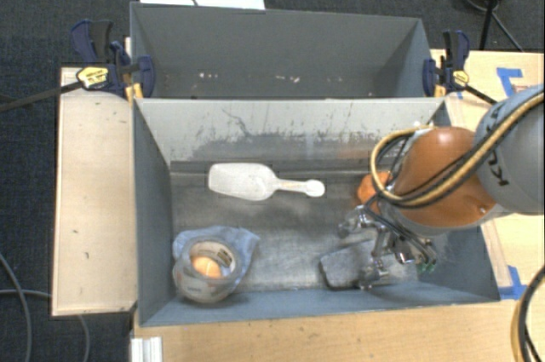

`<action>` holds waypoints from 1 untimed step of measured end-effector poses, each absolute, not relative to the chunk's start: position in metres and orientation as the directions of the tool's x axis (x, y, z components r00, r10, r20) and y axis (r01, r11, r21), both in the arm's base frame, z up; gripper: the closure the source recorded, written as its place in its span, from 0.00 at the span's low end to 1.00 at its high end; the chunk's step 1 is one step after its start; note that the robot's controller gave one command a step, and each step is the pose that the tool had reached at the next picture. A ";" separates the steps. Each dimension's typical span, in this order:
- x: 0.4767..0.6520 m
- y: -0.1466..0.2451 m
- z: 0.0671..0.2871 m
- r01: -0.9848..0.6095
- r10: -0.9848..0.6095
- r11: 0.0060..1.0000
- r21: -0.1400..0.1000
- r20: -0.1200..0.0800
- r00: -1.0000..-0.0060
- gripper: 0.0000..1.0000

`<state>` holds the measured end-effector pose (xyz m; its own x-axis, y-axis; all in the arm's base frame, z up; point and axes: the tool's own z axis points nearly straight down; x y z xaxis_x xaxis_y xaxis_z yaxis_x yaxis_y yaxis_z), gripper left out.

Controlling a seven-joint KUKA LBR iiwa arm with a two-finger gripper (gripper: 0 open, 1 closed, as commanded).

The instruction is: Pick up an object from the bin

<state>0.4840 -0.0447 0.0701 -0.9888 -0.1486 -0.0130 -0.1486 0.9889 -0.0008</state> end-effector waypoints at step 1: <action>0.482 -0.044 0.073 -0.232 -0.232 0.973 0.000 -0.010 -0.973 1.00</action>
Offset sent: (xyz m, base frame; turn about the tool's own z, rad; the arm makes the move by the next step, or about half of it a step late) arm 0.0000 0.0000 0.0000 0.0000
